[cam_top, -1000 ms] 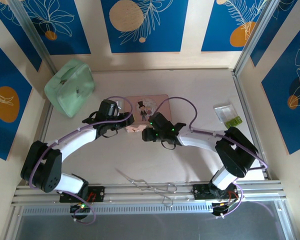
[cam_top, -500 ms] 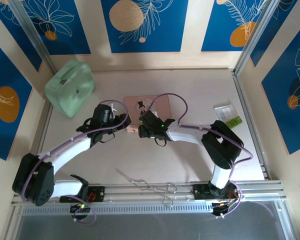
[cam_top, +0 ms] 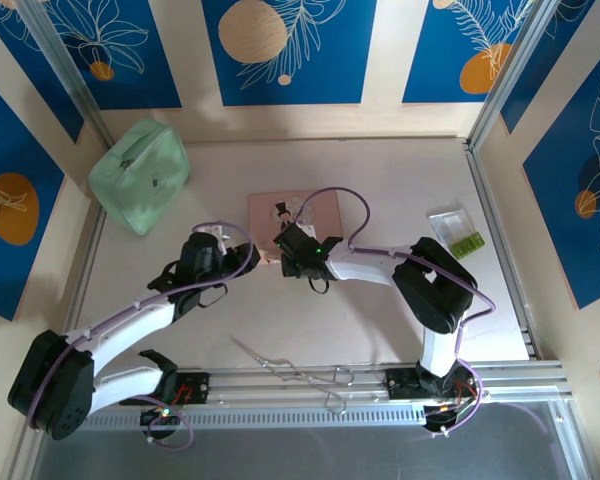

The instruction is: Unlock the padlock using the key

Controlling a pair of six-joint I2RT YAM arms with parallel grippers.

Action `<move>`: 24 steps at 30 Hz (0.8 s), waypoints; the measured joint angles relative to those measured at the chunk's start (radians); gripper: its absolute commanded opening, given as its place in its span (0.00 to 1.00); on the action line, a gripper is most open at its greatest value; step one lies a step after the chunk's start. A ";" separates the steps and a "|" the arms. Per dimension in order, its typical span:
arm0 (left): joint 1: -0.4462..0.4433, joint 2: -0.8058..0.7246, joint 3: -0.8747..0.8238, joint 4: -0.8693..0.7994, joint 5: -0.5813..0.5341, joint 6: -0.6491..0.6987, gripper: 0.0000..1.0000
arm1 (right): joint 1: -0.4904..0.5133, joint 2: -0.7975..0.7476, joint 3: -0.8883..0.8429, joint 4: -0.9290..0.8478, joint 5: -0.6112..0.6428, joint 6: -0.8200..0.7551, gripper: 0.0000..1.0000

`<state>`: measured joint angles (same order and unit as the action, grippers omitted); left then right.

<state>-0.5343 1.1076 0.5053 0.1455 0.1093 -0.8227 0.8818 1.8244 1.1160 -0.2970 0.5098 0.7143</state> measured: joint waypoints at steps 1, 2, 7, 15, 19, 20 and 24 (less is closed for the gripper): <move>-0.001 0.000 -0.001 0.006 -0.002 0.000 0.51 | 0.000 0.000 0.002 -0.004 0.000 0.000 0.54; -0.001 0.000 -0.001 0.012 -0.004 -0.002 0.51 | 0.001 0.000 0.003 -0.005 0.000 0.000 0.53; -0.002 0.015 -0.001 0.042 -0.007 -0.010 0.50 | 0.003 0.018 0.023 -0.010 0.000 0.001 0.49; -0.003 0.042 0.000 0.051 -0.006 -0.011 0.49 | 0.008 0.059 0.085 -0.058 0.013 0.020 0.39; -0.003 0.042 0.000 0.052 -0.006 -0.010 0.49 | 0.008 0.065 0.096 -0.088 0.016 0.029 0.34; -0.003 0.042 0.000 0.053 -0.006 -0.010 0.49 | 0.008 0.065 0.097 -0.097 0.016 0.030 0.34; -0.004 0.050 -0.001 0.058 -0.006 -0.010 0.49 | 0.008 0.065 0.102 -0.129 0.014 0.034 0.30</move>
<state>-0.5381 1.1576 0.5045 0.2039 0.1032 -0.8330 0.8902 1.8893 1.2179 -0.4255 0.5243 0.7486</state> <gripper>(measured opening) 0.491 0.313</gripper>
